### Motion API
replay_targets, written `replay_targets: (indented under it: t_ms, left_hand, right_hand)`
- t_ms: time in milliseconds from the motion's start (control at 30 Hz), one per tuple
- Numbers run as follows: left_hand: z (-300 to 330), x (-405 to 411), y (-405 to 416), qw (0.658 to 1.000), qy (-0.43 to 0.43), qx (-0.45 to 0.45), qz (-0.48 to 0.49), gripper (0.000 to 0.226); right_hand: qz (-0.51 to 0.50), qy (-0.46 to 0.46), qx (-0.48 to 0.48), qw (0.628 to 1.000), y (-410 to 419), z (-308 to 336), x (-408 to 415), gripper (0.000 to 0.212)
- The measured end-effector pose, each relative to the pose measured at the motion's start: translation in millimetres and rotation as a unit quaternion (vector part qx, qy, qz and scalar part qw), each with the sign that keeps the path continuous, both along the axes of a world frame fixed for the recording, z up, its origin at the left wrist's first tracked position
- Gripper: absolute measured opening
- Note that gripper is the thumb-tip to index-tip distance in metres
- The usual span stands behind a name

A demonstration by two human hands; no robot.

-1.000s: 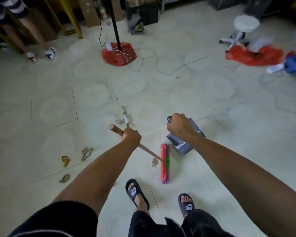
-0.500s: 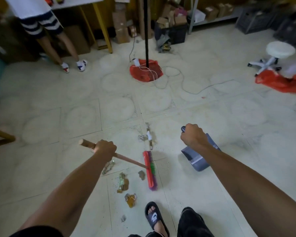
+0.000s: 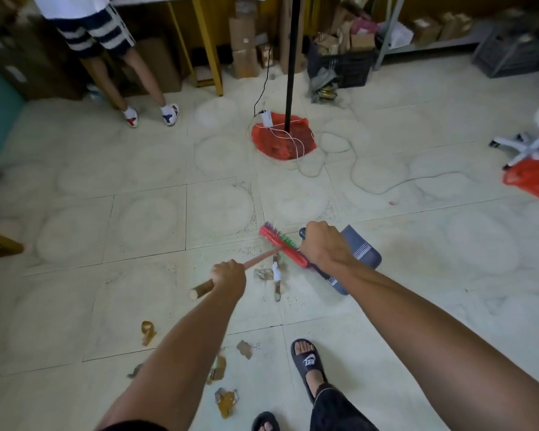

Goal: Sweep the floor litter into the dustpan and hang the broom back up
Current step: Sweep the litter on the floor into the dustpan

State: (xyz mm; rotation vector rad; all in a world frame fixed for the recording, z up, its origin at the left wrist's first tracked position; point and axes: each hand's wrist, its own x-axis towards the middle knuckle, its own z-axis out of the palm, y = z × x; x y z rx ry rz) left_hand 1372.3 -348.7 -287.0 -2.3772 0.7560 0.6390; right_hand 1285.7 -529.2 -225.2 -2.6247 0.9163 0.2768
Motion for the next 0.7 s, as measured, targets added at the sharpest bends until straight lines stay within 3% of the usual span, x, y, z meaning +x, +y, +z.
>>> replay_targets:
  t_ms: [133,300,500,700]
  left_hand:
    - [-17,8,-23,0.998,0.052,0.016,0.028,0.034]
    - [-7,20,19,0.992,0.071,0.029,0.103,0.039]
    - [18,13,76,0.977,0.098,0.056,0.179,0.04]
    - [21,-48,187,0.958,0.094,0.028,0.268,0.04]
  right_hand:
    - [0.036,0.024,0.001,0.999,-29,-1,37,0.012]
    - [0.085,0.04,0.023,0.995,-31,8,73,0.013]
    - [0.154,0.044,0.03,0.987,20,15,91,0.016]
    - [0.228,0.053,0.034,0.972,110,18,73,0.017]
